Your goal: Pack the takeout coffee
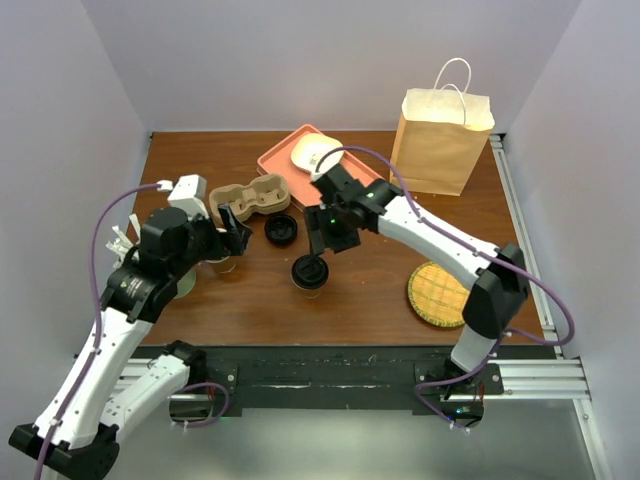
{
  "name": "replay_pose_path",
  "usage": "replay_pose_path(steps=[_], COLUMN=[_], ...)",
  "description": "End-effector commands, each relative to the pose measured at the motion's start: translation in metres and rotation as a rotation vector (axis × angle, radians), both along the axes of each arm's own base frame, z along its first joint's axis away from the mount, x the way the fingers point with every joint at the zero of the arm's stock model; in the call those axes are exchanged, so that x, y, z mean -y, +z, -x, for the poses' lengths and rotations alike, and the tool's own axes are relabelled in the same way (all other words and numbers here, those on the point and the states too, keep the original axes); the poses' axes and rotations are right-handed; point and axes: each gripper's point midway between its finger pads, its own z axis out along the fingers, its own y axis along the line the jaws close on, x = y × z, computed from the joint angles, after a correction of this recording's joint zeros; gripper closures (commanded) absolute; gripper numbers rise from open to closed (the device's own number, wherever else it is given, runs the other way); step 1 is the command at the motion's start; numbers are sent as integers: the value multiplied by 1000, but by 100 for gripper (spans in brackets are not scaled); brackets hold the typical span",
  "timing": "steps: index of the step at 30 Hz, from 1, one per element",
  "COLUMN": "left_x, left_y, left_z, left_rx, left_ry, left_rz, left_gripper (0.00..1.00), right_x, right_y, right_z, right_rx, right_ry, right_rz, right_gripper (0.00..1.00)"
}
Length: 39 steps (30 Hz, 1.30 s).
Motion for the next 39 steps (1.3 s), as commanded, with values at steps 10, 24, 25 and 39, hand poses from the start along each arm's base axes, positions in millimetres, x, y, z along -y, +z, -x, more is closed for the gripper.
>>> replay_pose_path(steps=[10, 24, 25, 39], left_x=[86, 99, 99, 103], left_y=[-90, -125, -127, -154], left_z=[30, 20, 20, 23], left_rx=[-322, -399, -406, -446], left_ry=[-394, -397, -392, -382], left_rz=[239, 287, 290, 338], left_gripper=[30, 42, 43, 50], right_x=[-6, -2, -2, 7], right_y=[-19, -43, -45, -71], right_z=[9, -7, -6, 6], right_rx=[-100, -133, -139, -172], right_ry=[154, 165, 165, 150], right_rz=[-211, -177, -177, -162], right_gripper=[27, 29, 30, 41])
